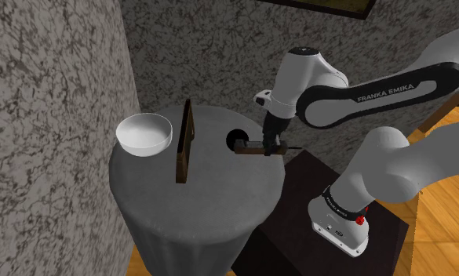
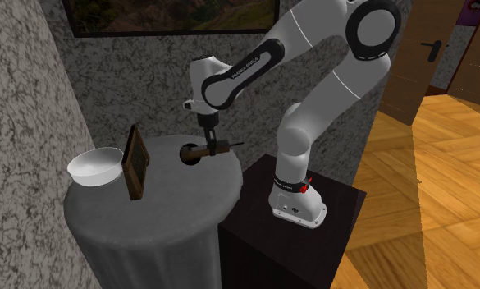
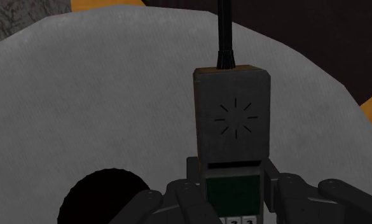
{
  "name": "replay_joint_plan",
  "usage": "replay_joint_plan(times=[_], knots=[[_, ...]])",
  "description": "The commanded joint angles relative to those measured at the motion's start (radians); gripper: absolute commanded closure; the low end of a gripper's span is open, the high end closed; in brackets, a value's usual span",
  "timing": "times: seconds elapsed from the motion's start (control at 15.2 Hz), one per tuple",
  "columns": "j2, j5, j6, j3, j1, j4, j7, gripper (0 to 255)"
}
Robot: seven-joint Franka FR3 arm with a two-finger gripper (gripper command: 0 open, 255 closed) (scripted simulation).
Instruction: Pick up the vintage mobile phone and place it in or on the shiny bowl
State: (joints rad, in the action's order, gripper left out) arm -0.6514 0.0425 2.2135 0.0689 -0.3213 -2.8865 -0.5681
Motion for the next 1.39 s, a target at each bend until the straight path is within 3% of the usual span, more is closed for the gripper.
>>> replay_joint_plan(times=[0.0,0.4,0.86,1.32], knots=[[-0.017,-0.001,-0.035,-0.001,0.001,0.018,0.000,255],[-0.065,-0.004,-0.135,-0.005,0.001,0.069,-0.001,255],[0.259,0.004,-0.050,0.048,-0.009,0.310,0.062,255],[0.538,-0.027,-0.050,0.088,-0.012,0.587,0.131,255]])
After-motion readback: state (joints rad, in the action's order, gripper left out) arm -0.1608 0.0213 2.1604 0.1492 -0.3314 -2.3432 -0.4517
